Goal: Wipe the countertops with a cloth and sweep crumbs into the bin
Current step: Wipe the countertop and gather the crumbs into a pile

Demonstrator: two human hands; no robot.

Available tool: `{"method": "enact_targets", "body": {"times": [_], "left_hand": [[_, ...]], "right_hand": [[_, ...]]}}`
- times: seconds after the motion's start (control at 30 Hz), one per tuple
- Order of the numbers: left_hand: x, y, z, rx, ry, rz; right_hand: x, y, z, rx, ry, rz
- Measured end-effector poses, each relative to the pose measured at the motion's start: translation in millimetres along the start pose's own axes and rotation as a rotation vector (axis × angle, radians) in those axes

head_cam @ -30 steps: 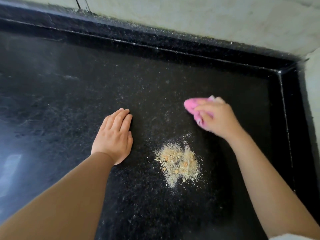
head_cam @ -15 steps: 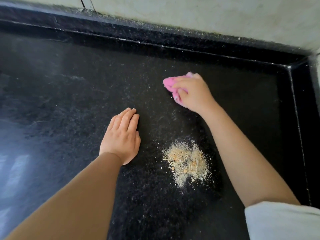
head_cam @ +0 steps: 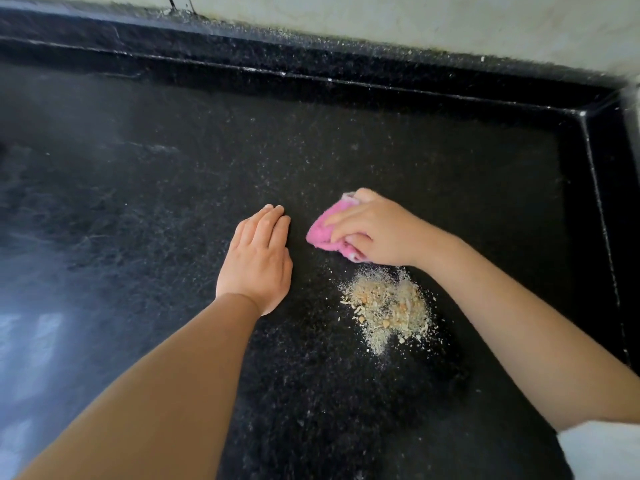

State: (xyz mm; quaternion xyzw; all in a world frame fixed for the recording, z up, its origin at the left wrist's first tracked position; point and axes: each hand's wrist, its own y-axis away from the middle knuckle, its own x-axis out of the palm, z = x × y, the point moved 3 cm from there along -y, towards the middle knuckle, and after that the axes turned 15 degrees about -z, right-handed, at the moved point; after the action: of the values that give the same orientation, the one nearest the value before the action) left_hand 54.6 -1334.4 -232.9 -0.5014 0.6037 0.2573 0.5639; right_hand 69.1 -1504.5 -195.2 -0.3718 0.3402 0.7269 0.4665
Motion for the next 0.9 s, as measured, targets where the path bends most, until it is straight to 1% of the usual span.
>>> {"method": "enact_targets", "body": {"times": [0.1,0.13,0.17,0.2,0.27,0.33,0.37,0.4,0.47,0.5,0.53,0.57,0.6,0.63,0.67,0.7,0.77,0.8,0.87,0.9], "left_hand": [[0,1,-1,-0.011,0.028,-0.014],[0,1,0,-0.016,0.038,-0.015],[-1,1,1,-0.018,0.044,-0.017],[-1,1,1,-0.021,0.05,-0.019],[-2,1,0,-0.013,0.051,-0.028],[-3,0,0,0.001,0.037,-0.043],[-3,-1,0,0.004,0.032,-0.041],[-3,-1,0,0.004,0.029,-0.033],[-1,0,1,0.008,0.019,-0.022],[0,-1,1,0.014,0.014,-0.014],[0,-1,1,0.019,0.007,-0.005],[1,-1,1,0.021,0.005,0.007],[1,-2,2,0.019,0.008,0.014],[1,-2,2,0.013,0.016,0.016],[0,-2,3,0.008,0.02,0.027],[-1,-3,2,0.008,0.017,0.041],[-2,-4,3,0.019,0.0,0.049],[-2,-5,2,0.021,0.003,0.058],[-2,-4,1,0.015,0.009,0.053],[-1,-3,1,0.012,0.015,0.051]], "right_hand": [[6,28,6,0.015,-0.071,0.253],[-1,36,10,0.022,-0.122,0.307],[-10,39,13,0.027,-0.159,0.303],[-19,36,10,0.038,-0.168,0.226],[-41,17,3,0.103,-0.17,-0.072],[-56,-7,-6,0.244,-0.332,-0.354],[-60,-21,-14,0.33,-0.406,-0.467],[-61,-36,-22,0.403,-0.423,-0.562],[-52,-68,-43,0.499,-0.341,-0.701],[-45,-82,-51,0.539,-0.249,-0.737],[-38,-94,-56,0.56,-0.155,-0.733],[-30,-102,-55,0.561,-0.053,-0.671],[-22,-107,-51,0.545,0.037,-0.57],[-16,-107,-41,0.489,0.11,-0.473],[-12,-101,-28,0.397,0.129,-0.39],[-10,-90,-17,0.301,0.103,-0.328],[-6,-56,-1,0.187,-0.063,-0.204],[-5,-34,3,0.153,-0.107,-0.089],[-4,9,7,0.125,-0.139,0.255],[-7,27,6,0.137,-0.151,0.376]]}}
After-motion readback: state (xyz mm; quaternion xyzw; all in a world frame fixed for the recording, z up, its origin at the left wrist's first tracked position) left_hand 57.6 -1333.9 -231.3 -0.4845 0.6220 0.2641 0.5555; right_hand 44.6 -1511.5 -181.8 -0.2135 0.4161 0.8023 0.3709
